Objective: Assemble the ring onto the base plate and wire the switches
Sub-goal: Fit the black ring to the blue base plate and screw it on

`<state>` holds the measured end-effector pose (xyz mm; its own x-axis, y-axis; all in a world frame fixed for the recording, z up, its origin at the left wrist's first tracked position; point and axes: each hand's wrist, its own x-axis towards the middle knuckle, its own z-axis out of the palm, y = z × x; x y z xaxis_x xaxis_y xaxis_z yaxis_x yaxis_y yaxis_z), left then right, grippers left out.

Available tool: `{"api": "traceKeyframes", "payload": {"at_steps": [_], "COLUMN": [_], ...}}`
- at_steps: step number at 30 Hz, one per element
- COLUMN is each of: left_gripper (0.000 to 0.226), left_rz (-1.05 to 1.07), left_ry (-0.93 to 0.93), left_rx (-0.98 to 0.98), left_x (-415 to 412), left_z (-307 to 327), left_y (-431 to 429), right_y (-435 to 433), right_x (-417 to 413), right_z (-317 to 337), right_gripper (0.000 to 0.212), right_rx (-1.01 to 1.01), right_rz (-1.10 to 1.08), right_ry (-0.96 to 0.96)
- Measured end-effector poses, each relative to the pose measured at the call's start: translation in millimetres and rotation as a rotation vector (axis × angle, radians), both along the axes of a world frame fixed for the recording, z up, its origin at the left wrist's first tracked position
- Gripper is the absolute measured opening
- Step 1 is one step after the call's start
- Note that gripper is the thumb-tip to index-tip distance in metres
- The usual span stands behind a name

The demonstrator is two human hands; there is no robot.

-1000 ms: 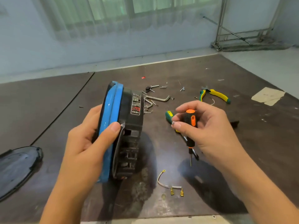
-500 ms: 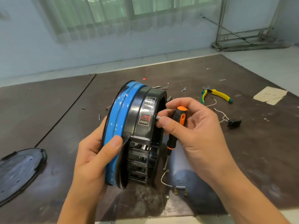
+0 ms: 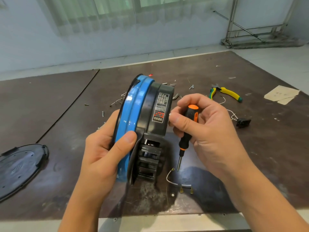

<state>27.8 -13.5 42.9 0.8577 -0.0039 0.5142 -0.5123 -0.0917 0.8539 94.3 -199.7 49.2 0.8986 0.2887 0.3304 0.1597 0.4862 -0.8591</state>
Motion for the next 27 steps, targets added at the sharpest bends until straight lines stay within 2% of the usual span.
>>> {"api": "traceKeyframes", "payload": {"at_steps": [7, 15, 19, 23, 27], "left_gripper": [0.032, 0.029, 0.032, 0.035, 0.039], "left_rz": [0.013, 0.141, 0.165, 0.177, 0.172], "left_ry": [-0.033, -0.116, -0.130, -0.095, -0.023], "left_rx": [0.187, 0.613, 0.727, 0.789, 0.862], "left_x": [-4.4, -4.0, -3.4, -4.4, -4.0], "left_z": [9.8, 12.4, 9.2, 4.7, -0.7], "left_y": [-3.0, -5.6, 0.6, 6.2, 11.2], "right_y": [-2.0, -6.4, -10.7, -20.2, -19.8], "right_x": [5.1, 13.3, 17.6, 22.6, 20.9], "right_z": [-3.8, -17.8, -23.7, -28.4, -36.1], "right_gripper": [0.028, 0.024, 0.040, 0.043, 0.052], "right_rx": [0.057, -0.149, -0.190, -0.211, -0.117], "right_rz": [0.104, -0.004, 0.137, 0.281, 0.404], "right_ry": [0.224, 0.311, 0.359, 0.402, 0.601]}}
